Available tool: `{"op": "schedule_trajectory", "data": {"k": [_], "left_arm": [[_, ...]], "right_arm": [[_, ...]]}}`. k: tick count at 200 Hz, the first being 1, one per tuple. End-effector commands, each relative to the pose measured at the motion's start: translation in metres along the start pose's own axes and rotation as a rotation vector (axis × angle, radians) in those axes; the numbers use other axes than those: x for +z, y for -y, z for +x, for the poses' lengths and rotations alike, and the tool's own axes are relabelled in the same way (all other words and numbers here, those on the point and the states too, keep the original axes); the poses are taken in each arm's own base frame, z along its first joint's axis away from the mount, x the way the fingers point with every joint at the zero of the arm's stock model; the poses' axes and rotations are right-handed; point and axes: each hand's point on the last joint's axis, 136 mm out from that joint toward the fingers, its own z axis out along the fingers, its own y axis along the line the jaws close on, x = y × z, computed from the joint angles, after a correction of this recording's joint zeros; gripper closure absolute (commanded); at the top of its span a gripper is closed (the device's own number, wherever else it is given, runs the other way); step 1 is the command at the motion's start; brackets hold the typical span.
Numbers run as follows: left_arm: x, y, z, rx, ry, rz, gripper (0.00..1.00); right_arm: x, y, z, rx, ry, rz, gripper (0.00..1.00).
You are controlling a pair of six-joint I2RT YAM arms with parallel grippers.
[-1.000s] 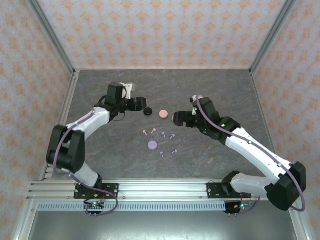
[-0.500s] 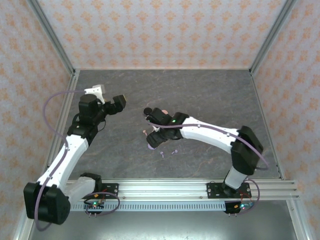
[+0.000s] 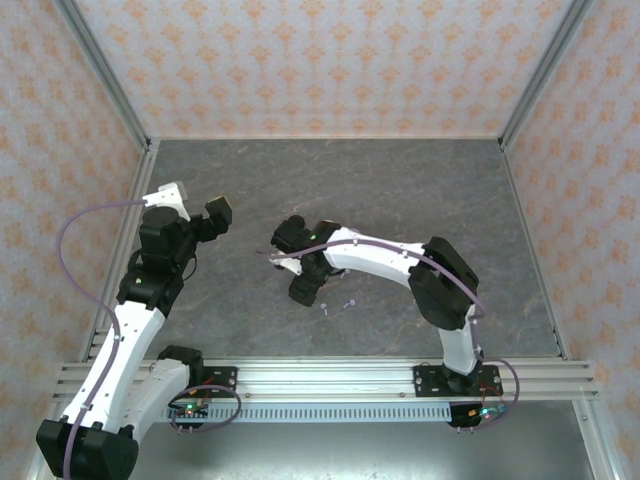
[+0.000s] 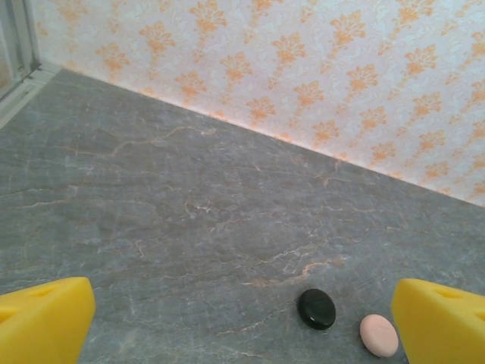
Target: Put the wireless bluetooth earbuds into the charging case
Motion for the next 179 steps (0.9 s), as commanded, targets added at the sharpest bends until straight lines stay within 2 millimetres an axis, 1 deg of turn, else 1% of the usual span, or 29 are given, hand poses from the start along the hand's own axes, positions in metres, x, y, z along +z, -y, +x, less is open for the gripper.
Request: {"op": "schedule_trajectory", "data": {"k": [1, 25, 40, 50, 76, 123, 155, 179], "left_arm": [[-0.001, -0.013, 0.005, 0.016, -0.01, -0.056, 0.0], [0.0, -0.014, 0.006, 0.015, -0.013, -0.059, 0.0], [0.0, -0.014, 0.006, 0.015, -0.013, -0.061, 0.0], [0.0, -0.014, 0.007, 0.017, -0.015, -0.061, 0.0], [0.001, -0.015, 0.007, 0.021, -0.017, -0.068, 0.0], [0.002, -0.015, 0.008, 0.022, -0.02, -0.068, 0.0], [0.003, -0.015, 0.007, 0.022, -0.017, -0.068, 0.0], [0.002, -0.014, 0.006, 0.023, -0.016, -0.066, 0.0]], "right_arm": [[0.002, -0.002, 0.004, -0.091, -0.056, -0.002, 0.19], [0.009, -0.003, -0.001, -0.105, -0.065, -0.013, 0.22], [0.014, -0.004, -0.004, -0.11, -0.07, -0.022, 0.26], [0.016, -0.004, -0.004, -0.114, -0.077, -0.025, 0.27], [0.024, -0.005, -0.002, -0.121, -0.101, -0.031, 0.28], [0.034, -0.009, -0.001, -0.125, -0.111, -0.053, 0.35], [0.04, -0.012, -0.003, -0.122, -0.111, -0.067, 0.4], [0.043, -0.012, -0.003, -0.121, -0.108, -0.07, 0.46]]}}
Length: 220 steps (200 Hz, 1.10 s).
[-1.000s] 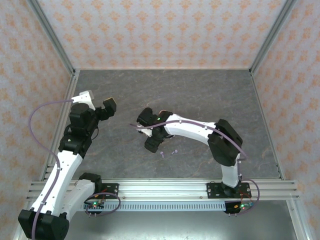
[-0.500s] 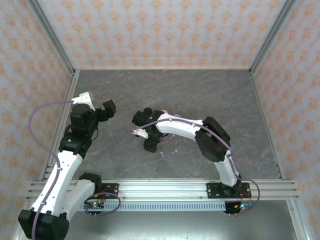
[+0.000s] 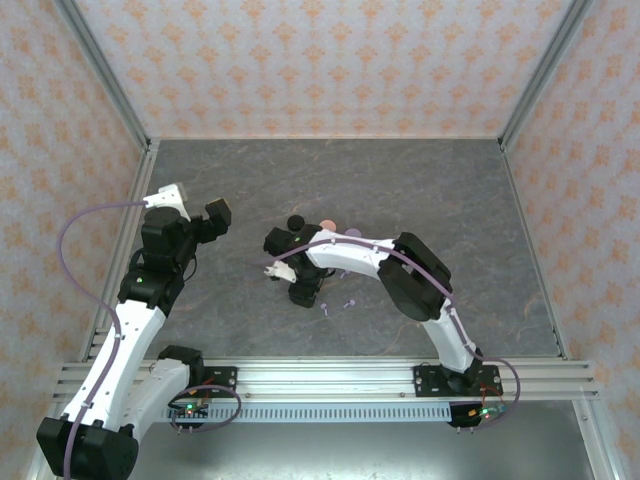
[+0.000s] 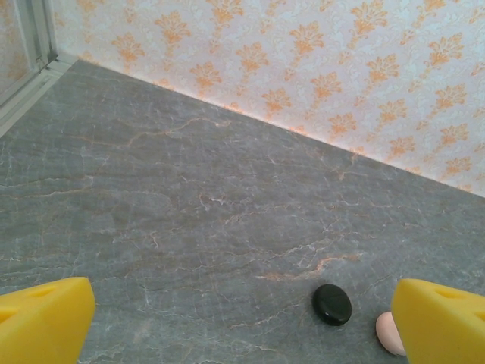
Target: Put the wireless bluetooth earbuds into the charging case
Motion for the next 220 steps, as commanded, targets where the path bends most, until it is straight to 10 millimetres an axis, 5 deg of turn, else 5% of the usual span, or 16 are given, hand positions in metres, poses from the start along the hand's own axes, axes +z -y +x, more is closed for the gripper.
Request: {"op": "schedule_trajectory", "data": {"k": [1, 44, 88, 158, 187, 220], "left_arm": [[0.001, -0.008, 0.001, 0.02, -0.005, -0.035, 0.0], [0.0, -0.006, 0.001, 0.029, -0.007, -0.026, 0.0], [-0.007, 0.011, -0.008, 0.048, 0.0, 0.062, 0.0], [-0.042, 0.089, -0.047, 0.089, 0.019, 0.446, 0.05], [-0.054, 0.122, -0.043, 0.092, -0.048, 0.639, 0.08], [-0.073, 0.158, -0.037, 0.091, -0.13, 0.866, 0.11]], "right_arm": [[0.0, -0.003, -0.005, -0.021, 0.004, -0.005, 0.47], [-0.021, 0.001, -0.012, -0.01, 0.089, 0.024, 0.55], [-0.084, 0.022, -0.016, 0.075, 0.321, 0.075, 0.57], [-0.239, 0.065, -0.004, 0.053, 0.815, 0.418, 0.59], [-0.277, 0.07, -0.002, -0.023, 0.908, 0.549, 0.59], [-0.296, 0.073, -0.003, -0.082, 0.948, 0.627, 0.59]]}}
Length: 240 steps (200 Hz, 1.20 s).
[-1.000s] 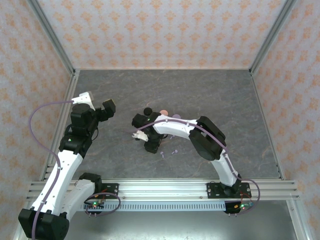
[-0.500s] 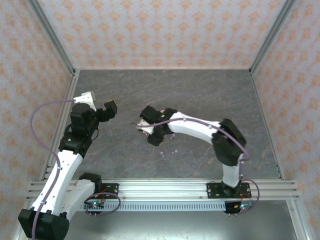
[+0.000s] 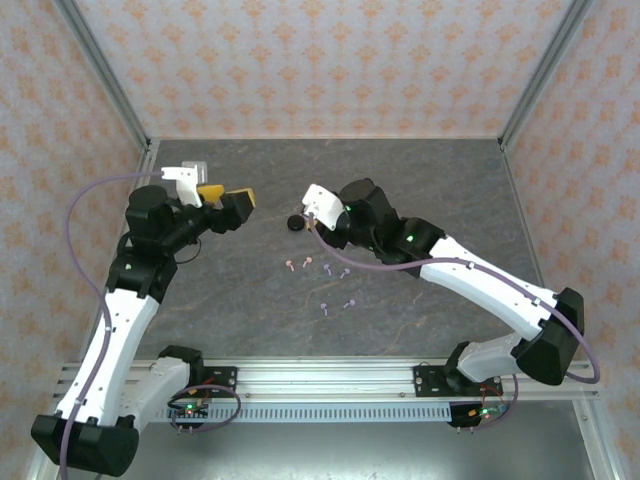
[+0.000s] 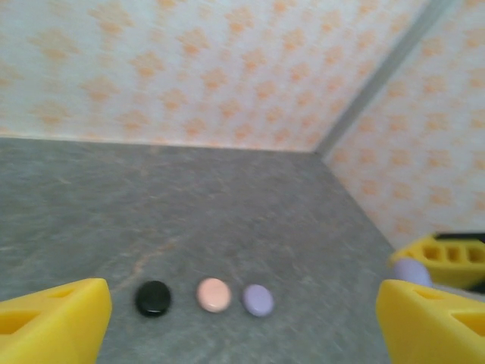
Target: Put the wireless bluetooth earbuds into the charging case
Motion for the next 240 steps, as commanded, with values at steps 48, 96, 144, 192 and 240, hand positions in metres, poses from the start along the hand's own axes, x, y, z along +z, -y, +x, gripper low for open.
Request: {"op": "schedule_trajectory", "data": {"k": [48, 96, 144, 192, 240], "left_arm": [[0.009, 0.094, 0.013, 0.058, -0.126, 0.428, 0.11], [0.031, 0.105, 0.028, 0.034, -0.22, 0.486, 0.24], [0.043, 0.105, 0.033, 0.022, -0.236, 0.5, 0.37], [0.049, 0.105, 0.038, 0.011, -0.249, 0.507, 0.47], [0.053, 0.104, 0.044, 0.013, -0.266, 0.508, 0.57]], "right_arm": [[-0.008, 0.014, -0.024, -0.11, 0.106, 0.071, 0.59], [-0.007, 0.009, -0.026, -0.115, 0.114, 0.049, 0.59], [-0.004, 0.004, -0.026, -0.116, 0.114, 0.028, 0.59], [-0.001, 0.0, -0.029, -0.101, 0.127, 0.011, 0.59], [-0.001, -0.001, -0.033, -0.095, 0.139, 0.005, 0.59]]}}
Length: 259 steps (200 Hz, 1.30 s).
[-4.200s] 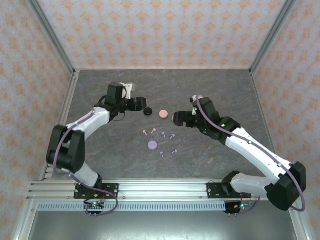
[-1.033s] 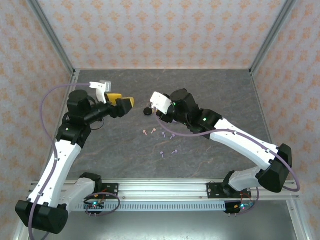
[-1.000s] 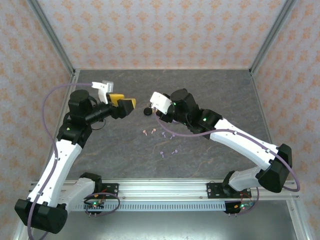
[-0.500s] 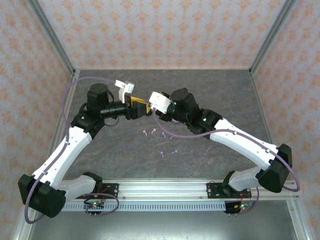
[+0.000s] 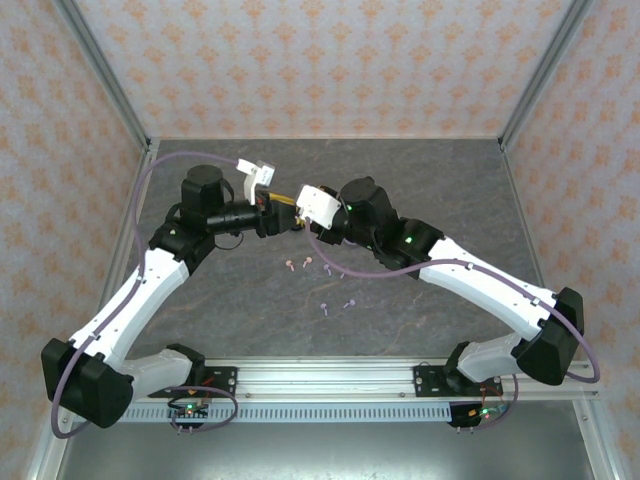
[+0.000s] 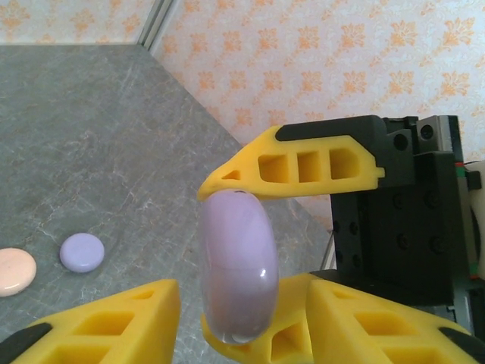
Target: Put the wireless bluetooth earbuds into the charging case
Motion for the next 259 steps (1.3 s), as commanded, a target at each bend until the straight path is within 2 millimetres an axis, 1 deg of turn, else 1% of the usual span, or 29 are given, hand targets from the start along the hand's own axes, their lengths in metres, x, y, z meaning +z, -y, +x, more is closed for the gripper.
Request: {"op": "schedule_trajectory", "data": {"k": [1, 53, 90, 128, 172, 195, 212, 225, 241, 259], "left_arm": [[-0.001, 0.013, -0.011, 0.05, 0.022, 0.044, 0.57], [0.004, 0.008, -0.003, 0.053, -0.011, 0.046, 0.65], [0.008, 0.006, 0.005, 0.052, -0.038, 0.052, 0.66], [0.01, 0.006, 0.011, 0.057, -0.065, 0.068, 0.69], [0.008, 0.007, 0.016, 0.084, -0.076, 0.072, 0.81], [0.008, 0.008, 0.014, 0.104, -0.056, 0.071, 0.82], [0.007, 0.007, 0.011, 0.128, -0.031, 0.059, 0.83], [0.005, 0.005, 0.01, 0.156, -0.008, 0.045, 0.84], [0.003, 0.004, 0.008, 0.194, 0.031, 0.03, 0.85], [-0.002, 0.007, 0.005, 0.253, 0.086, 0.024, 0.85]], "right_arm": [[-0.001, 0.0, -0.011, 0.016, 0.043, -0.004, 0.59], [0.0, -0.002, -0.014, 0.015, 0.052, -0.013, 0.59], [-0.001, 0.001, -0.017, 0.025, 0.064, -0.005, 0.59], [-0.001, 0.003, -0.017, 0.035, 0.064, 0.005, 0.58], [-0.001, 0.0, -0.015, 0.053, 0.056, -0.013, 0.57], [-0.003, -0.001, -0.012, 0.075, 0.045, -0.034, 0.54], [-0.006, -0.003, -0.008, 0.095, 0.032, -0.049, 0.47], [-0.011, -0.005, -0.004, 0.117, 0.027, -0.063, 0.38], [-0.019, -0.007, 0.001, 0.159, 0.03, -0.084, 0.27], [-0.031, -0.013, 0.004, 0.226, 0.054, -0.129, 0.18]]}}
